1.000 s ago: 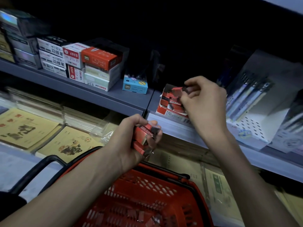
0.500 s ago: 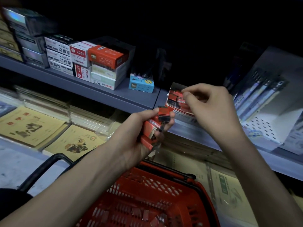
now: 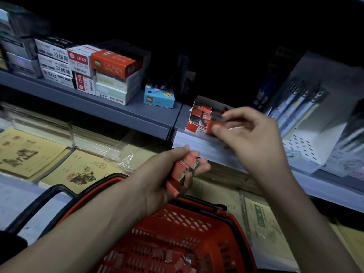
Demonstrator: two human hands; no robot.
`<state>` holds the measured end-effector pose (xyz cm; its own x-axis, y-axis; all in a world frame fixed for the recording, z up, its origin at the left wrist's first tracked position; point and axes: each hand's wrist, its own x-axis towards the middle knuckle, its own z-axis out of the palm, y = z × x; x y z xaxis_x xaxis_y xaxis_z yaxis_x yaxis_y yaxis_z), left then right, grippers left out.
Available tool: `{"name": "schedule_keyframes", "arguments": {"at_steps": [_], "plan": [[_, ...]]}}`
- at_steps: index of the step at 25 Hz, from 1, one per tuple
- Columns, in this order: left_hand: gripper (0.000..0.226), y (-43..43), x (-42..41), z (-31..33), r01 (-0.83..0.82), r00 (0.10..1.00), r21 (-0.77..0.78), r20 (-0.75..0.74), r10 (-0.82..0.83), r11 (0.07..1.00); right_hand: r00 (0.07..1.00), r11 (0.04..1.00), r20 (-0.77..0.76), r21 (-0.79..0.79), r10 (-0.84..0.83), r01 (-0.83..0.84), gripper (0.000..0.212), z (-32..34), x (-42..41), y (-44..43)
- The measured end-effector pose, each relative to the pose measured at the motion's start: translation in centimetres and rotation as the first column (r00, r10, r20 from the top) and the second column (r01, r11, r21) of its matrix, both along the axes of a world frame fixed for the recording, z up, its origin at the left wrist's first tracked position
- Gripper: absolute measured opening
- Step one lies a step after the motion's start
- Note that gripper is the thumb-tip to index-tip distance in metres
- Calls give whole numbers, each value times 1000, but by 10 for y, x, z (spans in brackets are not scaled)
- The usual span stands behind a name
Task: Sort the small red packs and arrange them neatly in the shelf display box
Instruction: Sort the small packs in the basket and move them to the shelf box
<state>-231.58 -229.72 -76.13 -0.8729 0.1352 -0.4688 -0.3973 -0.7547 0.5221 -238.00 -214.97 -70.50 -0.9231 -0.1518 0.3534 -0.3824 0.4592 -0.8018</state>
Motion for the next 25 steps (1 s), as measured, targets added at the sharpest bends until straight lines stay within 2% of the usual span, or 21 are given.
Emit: {"name": "schedule_keyframes", "arguments": {"at_steps": [2,4,6,9,13,14,16,18,20,22,24,25], "plan": [[23,-4,2,0,2,1000,18,-2,-2,1000,980,989,-149,58,-128,138,11,0,-16,4],[28,-8,2,2,11,1000,11,-5,-11,1000,952,959,-250,175,-174,221,10,1,-29,7],[31,-11,2,5,20,1000,-18,-6,-21,1000,952,917,-274,330,-136,226,11,0,-42,9],[31,-15,-1,8,47,999,-56,-18,-48,997,960,782,-267,579,-85,230,11,-2,-52,12],[32,-14,0,9,27,997,-152,-63,-37,988,955,657,-295,717,-21,236,14,0,-55,14],[29,-14,0,8,-7,996,-193,-94,-12,981,946,675,-325,695,-16,250,17,0,-52,16],[27,-14,0,6,-64,989,-286,-147,22,956,942,802,-329,546,-62,243,15,3,-36,18],[29,-14,-1,3,-87,983,-335,-181,27,938,987,942,-157,325,-32,82,13,6,-10,12],[25,-13,0,3,-86,973,-320,-230,11,944,993,972,61,208,99,-110,11,6,14,0],[19,-10,0,5,-48,964,-325,-261,-41,944,968,967,190,165,162,-194,5,1,19,-7],[22,-9,-2,5,-27,973,-312,-227,-46,950,975,985,189,109,113,-136,3,-1,12,-5],[26,-9,-5,5,-32,983,-288,-181,-22,957,989,995,137,75,51,-62,5,0,6,-1]]}}
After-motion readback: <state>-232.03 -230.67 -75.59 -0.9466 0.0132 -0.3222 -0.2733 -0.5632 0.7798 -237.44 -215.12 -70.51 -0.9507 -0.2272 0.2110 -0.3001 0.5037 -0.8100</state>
